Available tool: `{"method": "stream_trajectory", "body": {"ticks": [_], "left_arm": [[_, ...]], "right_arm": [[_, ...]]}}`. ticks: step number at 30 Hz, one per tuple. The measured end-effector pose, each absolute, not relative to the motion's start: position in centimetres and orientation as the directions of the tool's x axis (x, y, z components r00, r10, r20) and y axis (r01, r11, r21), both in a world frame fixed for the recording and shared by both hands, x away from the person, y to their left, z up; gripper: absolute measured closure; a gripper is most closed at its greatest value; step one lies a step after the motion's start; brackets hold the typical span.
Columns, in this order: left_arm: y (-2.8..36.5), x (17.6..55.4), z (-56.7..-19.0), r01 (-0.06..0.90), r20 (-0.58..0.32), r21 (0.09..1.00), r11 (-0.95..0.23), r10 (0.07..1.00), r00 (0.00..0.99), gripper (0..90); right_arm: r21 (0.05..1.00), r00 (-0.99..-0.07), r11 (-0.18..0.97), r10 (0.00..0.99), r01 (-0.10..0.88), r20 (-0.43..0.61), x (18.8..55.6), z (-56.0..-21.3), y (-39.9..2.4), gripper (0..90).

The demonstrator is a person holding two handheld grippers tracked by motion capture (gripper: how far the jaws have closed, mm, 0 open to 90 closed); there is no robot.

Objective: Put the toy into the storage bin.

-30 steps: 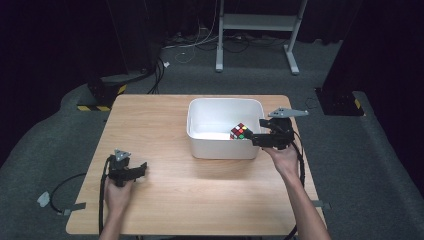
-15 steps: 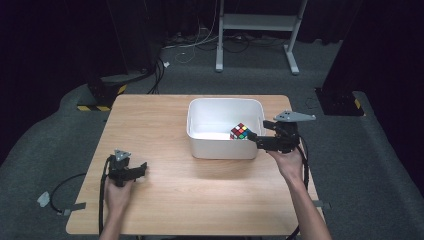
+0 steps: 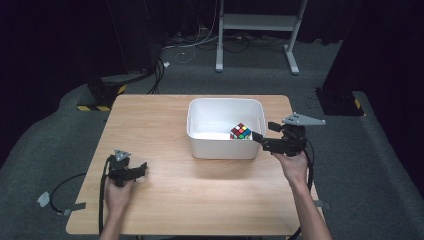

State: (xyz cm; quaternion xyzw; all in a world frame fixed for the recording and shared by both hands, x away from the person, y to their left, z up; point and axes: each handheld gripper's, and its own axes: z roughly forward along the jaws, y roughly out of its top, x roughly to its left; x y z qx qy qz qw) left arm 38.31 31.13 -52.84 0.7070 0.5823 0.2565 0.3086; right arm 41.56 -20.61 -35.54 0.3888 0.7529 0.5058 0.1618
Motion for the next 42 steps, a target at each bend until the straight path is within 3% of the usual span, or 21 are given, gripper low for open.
{"method": "stream_trajectory", "body": {"ticks": [42], "left_arm": [[31.1,38.3,-52.8,0.665,0.004,0.735,-0.132,0.982,0.190,17.8]], "right_arm": [[0.903,-0.608,0.127,0.776,0.410,0.167,37.9,-38.9,-23.2,23.5]]}}
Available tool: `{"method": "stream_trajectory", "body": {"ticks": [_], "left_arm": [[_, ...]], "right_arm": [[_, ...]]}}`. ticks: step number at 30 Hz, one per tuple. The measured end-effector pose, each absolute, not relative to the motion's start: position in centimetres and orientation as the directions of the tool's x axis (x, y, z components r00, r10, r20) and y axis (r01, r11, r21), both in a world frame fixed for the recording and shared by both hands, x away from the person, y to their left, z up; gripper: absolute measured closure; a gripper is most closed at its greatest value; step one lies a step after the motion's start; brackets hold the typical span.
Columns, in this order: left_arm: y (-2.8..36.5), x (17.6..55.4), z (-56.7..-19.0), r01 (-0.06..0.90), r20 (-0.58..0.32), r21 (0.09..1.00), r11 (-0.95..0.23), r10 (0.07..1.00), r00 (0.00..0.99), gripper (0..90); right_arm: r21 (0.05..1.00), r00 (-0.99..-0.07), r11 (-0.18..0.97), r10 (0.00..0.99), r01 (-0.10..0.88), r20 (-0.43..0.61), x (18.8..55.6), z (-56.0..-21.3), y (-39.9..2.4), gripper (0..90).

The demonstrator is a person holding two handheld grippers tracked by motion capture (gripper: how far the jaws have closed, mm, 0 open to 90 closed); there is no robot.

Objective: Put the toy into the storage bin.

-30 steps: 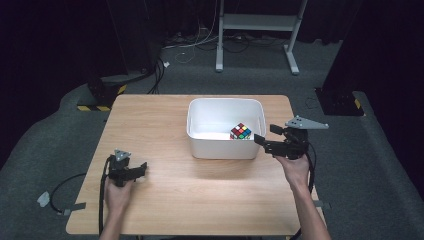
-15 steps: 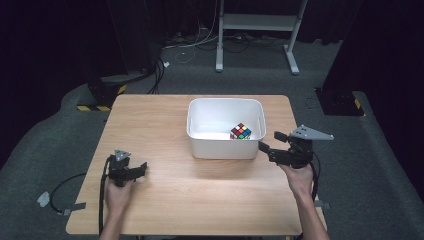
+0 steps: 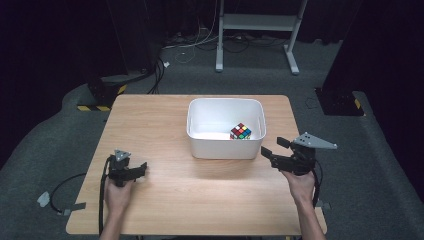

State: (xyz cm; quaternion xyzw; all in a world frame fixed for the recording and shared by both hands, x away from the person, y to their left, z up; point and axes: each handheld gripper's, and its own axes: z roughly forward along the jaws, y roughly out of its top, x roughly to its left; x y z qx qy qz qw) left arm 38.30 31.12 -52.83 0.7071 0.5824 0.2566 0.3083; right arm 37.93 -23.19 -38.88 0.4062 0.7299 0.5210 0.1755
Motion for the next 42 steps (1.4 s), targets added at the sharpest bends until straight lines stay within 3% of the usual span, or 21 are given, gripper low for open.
{"method": "stream_trajectory", "body": {"ticks": [42], "left_arm": [[31.1,38.3,-52.8,0.666,0.004,0.735,-0.132,0.982,0.190,17.8]], "right_arm": [[0.891,-0.596,0.152,0.788,0.427,0.151,37.0,-42.7,-21.9,24.2]]}}
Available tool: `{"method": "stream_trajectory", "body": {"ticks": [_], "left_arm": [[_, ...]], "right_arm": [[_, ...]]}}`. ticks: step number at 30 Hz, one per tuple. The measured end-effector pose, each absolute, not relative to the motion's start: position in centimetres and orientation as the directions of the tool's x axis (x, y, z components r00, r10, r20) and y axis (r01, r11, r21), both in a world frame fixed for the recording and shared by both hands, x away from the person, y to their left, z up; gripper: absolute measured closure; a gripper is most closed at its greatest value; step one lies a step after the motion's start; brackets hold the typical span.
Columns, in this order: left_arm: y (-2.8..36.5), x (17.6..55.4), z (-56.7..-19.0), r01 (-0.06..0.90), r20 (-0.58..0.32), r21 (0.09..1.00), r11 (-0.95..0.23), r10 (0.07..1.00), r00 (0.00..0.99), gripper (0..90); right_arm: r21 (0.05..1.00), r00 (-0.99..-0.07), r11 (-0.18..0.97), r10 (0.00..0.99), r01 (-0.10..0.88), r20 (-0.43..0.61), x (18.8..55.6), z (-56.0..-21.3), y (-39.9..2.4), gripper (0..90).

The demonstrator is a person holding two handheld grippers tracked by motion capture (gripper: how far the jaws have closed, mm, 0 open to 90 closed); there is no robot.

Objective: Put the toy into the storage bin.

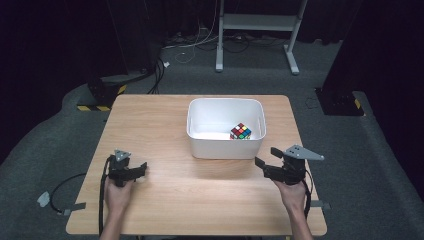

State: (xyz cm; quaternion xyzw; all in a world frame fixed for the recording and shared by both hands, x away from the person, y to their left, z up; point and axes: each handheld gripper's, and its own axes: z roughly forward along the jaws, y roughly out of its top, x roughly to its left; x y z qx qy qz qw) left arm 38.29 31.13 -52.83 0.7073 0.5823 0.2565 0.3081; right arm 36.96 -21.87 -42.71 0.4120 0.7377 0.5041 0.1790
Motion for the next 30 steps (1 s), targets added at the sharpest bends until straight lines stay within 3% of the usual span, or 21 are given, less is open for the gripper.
{"method": "stream_trajectory", "body": {"ticks": [30], "left_arm": [[31.1,38.3,-52.8,0.667,0.006,0.733,-0.135,0.981,0.191,17.8]], "right_arm": [[0.858,-0.580,0.148,0.790,0.492,0.197,36.8,-45.8,-21.9,23.0]]}}
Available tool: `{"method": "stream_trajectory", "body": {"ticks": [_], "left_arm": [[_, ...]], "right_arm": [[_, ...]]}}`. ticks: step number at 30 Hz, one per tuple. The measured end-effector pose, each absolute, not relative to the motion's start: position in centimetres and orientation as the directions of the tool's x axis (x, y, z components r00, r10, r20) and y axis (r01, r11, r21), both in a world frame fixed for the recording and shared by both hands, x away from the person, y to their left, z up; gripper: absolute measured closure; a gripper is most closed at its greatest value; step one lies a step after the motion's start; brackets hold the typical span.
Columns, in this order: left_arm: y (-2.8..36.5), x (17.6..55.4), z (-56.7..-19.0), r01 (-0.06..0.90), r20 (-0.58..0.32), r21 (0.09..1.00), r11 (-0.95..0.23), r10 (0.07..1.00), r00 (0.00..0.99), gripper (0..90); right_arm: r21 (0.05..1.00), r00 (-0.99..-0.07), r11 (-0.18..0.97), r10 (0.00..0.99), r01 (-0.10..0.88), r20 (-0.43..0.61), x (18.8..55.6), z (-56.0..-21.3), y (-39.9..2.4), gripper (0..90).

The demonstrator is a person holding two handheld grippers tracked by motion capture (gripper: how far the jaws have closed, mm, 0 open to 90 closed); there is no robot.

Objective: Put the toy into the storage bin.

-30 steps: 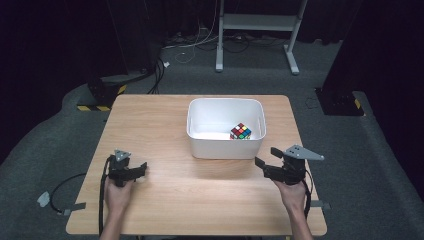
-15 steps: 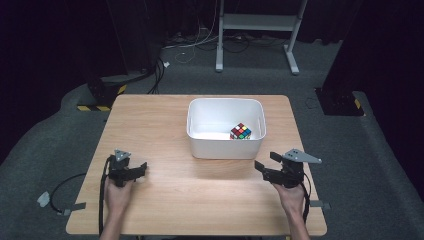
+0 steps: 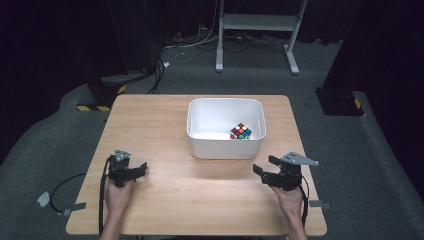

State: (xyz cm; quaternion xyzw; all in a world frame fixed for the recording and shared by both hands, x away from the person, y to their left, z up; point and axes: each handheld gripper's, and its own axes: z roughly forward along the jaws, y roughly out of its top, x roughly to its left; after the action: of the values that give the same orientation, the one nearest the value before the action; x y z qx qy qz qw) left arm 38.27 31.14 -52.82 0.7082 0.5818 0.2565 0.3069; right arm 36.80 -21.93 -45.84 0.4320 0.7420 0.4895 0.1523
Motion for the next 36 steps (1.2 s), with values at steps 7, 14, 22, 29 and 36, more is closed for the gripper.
{"method": "stream_trajectory", "body": {"ticks": [7,14,22,29,36], "left_arm": [[31.1,38.3,-52.8,0.666,0.006,0.733,-0.134,0.982,0.190,17.8],[31.1,38.3,-52.8,0.667,0.006,0.733,-0.134,0.982,0.190,17.8],[31.1,38.3,-52.8,0.666,0.006,0.733,-0.134,0.981,0.191,17.8],[31.1,38.3,-52.8,0.666,0.006,0.733,-0.135,0.981,0.192,17.8],[31.1,38.3,-52.8,0.666,0.006,0.733,-0.135,0.981,0.192,17.8]], "right_arm": [[0.850,-0.583,0.165,0.790,0.500,0.189,36.9,-46.4,-21.7,22.8],[0.843,-0.578,0.180,0.796,0.507,0.178,37.0,-46.7,-21.4,22.6],[0.830,-0.563,0.195,0.810,0.522,0.163,37.3,-47.4,-21.3,22.7],[0.817,-0.558,0.212,0.815,0.536,0.154,37.6,-47.9,-21.0,22.7],[0.804,-0.548,0.236,0.826,0.546,0.129,37.9,-48.5,-20.7,22.7]]}}
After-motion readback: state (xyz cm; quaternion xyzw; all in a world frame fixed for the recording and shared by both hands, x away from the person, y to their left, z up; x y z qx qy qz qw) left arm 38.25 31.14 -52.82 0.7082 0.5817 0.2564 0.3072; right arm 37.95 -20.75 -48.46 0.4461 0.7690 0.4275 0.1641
